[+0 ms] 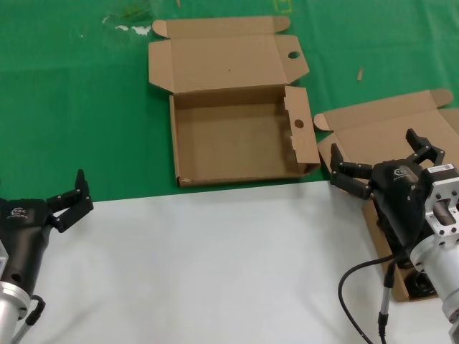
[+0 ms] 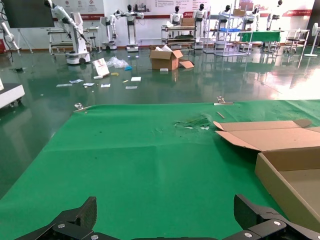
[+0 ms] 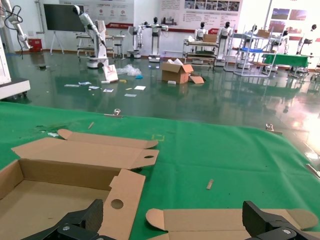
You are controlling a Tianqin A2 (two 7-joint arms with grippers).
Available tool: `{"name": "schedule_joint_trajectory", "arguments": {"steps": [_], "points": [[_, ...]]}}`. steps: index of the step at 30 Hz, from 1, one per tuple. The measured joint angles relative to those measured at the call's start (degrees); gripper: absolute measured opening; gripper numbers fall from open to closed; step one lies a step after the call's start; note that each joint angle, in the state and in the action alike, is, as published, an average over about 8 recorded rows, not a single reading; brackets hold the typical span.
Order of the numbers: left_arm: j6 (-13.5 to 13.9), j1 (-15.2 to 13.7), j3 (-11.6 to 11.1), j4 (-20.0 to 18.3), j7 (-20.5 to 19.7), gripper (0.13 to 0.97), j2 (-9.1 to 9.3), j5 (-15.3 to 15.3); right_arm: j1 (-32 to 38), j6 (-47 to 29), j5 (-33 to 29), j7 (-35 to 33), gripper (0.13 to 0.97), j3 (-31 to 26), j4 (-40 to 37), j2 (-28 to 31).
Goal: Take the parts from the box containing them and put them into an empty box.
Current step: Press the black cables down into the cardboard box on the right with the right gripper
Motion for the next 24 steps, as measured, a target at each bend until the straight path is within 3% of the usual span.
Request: {"name": "schedule_joint_trajectory", "arguments": {"steps": [13,24], "points": [[0.0,0.0,0.0,0.0,0.0,0.966,0.0,0.0,0.0,0.0,0.0,0.0,0.966,0.0,0.0,0.0],[0.0,0.0,0.0,0.0,0.0,0.804,0.0,0.0,-0.07,-1.04,-0.51,-2.58,0.966,1.78,-0.27,0.61]]}}
